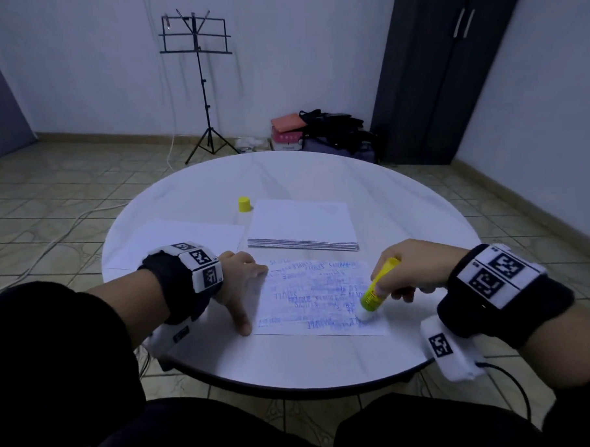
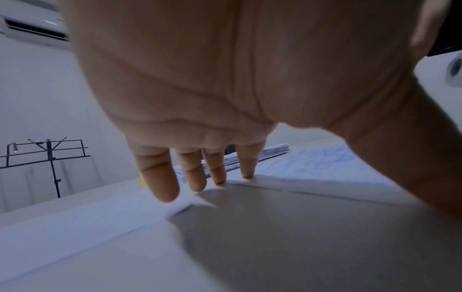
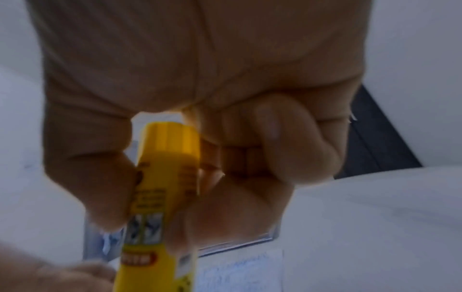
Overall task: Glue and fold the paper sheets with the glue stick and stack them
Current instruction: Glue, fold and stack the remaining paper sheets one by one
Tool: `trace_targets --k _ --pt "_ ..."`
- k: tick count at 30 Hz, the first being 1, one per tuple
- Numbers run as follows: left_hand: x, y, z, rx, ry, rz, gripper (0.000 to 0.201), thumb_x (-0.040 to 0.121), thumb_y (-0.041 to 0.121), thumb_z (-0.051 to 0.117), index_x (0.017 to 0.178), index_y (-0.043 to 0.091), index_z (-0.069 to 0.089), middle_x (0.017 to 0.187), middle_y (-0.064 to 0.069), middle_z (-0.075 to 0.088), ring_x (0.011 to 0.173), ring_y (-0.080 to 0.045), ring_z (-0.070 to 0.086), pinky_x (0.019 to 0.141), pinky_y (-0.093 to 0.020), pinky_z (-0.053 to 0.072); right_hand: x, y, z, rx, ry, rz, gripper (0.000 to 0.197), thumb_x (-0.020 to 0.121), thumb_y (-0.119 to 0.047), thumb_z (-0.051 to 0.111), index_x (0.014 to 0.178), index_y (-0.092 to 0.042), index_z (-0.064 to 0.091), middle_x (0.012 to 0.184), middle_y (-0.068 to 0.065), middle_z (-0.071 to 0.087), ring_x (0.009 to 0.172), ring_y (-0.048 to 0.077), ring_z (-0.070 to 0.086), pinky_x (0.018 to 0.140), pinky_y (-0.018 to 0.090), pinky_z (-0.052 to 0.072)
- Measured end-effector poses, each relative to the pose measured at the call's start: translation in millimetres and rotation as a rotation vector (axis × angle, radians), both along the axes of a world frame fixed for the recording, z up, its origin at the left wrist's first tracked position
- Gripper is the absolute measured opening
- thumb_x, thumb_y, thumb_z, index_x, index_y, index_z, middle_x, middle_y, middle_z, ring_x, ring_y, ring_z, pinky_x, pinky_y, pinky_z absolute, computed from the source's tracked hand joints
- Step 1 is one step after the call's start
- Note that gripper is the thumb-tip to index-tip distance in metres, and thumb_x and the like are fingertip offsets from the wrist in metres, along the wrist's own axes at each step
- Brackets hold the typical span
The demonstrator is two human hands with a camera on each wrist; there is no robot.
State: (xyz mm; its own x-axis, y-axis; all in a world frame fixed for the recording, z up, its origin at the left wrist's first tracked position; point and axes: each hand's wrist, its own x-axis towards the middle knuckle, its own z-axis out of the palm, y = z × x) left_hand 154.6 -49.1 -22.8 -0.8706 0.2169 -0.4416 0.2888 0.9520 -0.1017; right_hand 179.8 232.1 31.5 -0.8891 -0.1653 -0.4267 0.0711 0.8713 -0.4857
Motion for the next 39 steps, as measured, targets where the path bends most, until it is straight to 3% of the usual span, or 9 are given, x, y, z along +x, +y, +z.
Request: trace_targets --k 6,13,17,22,27,31,33,37,39 --pt "0.8 -1.9 4.0 0.054 -0.029 0.04 0.117 0.058 0.053 0.085 0.148 0.025 0.017 0.151 0.003 0.027 0.138 -0.024 0.027 0.111 -0.037 0.027 -29.0 16.6 -20.6 -0.101 0.088 -0.187 0.043 0.084 -0.012 0.066 0.122 -0.024 0.049 0.09 0.006 0.066 0.072 0.017 0.057 0.058 0.023 0.04" --pt "-3.9 -2.1 5.0 0.036 -0.058 0.096 0.129 0.062 0.053 0.083 0.152 0.026 -0.004 0.156 0.001 0.023 0.142 -0.022 0.023 0.11 -0.033 0.027 -50.5 14.0 -26.3 0.033 0.179 -0.404 0.057 0.087 -0.012 0.066 0.137 -0.011 0.037 0.129 0.013 0.052 0.116 0.03 0.051 0.092 0.033 0.039" --pt "-6.8 -1.0 1.8 -0.027 -0.066 0.06 0.135 0.059 0.06 0.081 0.151 0.023 -0.011 0.158 0.007 0.015 0.141 -0.024 0.023 0.109 -0.037 0.028 -56.0 9.8 -30.2 0.135 0.114 -0.429 0.06 0.083 -0.019 0.071 0.131 -0.007 0.039 0.112 0.014 0.056 0.105 0.032 0.057 0.092 0.036 0.044" --pt "-2.8 3.4 4.9 -0.055 -0.027 0.032 0.124 0.057 0.06 0.082 0.151 0.021 0.011 0.158 0.004 0.006 0.143 -0.025 0.019 0.113 -0.039 0.025 -61.5 11.7 -39.6 0.212 0.105 -0.479 0.07 0.071 -0.022 0.078 0.129 -0.007 0.041 0.117 0.017 0.059 0.109 0.036 0.056 0.097 0.046 0.046" --pt "-2.8 8.3 8.3 0.035 -0.024 0.077 0.092 0.049 0.05 0.09 0.125 0.024 0.046 0.134 0.008 0.045 0.125 -0.017 0.042 0.098 -0.026 0.037 -69.8 24.9 -50.3 0.244 0.06 -0.454 0.073 0.047 -0.025 0.084 0.112 -0.014 0.051 0.1 0.012 0.066 0.093 0.032 0.065 0.088 0.043 0.052" --pt "3.1 10.3 12.0 0.071 -0.003 0.114 0.122 0.058 0.041 0.09 0.15 0.025 0.012 0.15 0.001 0.031 0.136 -0.022 0.035 0.106 -0.029 0.031 -54.0 20.1 -36.6 0.287 0.056 -0.43 0.037 0.066 -0.025 0.082 0.092 -0.012 0.059 0.086 0.006 0.066 0.088 0.025 0.064 0.087 0.035 0.051" --pt "7.6 11.6 15.6 0.085 0.003 0.127 0.128 0.059 0.038 0.089 0.151 0.027 0.001 0.152 -0.003 0.028 0.137 -0.023 0.035 0.106 -0.03 0.031 -45.0 15.6 -31.9 0.282 0.033 -0.442 0.025 0.076 -0.023 0.077 0.082 -0.01 0.056 0.074 0.004 0.062 0.076 0.022 0.063 0.076 0.03 0.049" --pt "11.5 9.7 16.9 0.117 0.021 0.086 0.129 0.059 0.039 0.089 0.152 0.026 0.0 0.157 0.0 0.016 0.142 -0.019 0.025 0.11 -0.027 0.024 -28.6 4.9 -27.3 0.423 -0.042 -0.31 0.036 0.075 -0.038 0.075 0.091 -0.011 0.057 0.097 0.006 0.063 0.097 0.024 0.062 0.089 0.031 0.047" --pt "12.0 6.2 14.1 0.13 0.03 0.045 0.13 0.059 0.04 0.089 0.152 0.026 -0.001 0.159 0.003 0.008 0.144 -0.016 0.02 0.112 -0.025 0.021 -21.0 -6.8 -23.4 0.487 -0.072 -0.173 0.037 0.074 -0.046 0.073 0.089 -0.015 0.06 0.091 0.002 0.062 0.096 0.022 0.06 0.089 0.03 0.044"
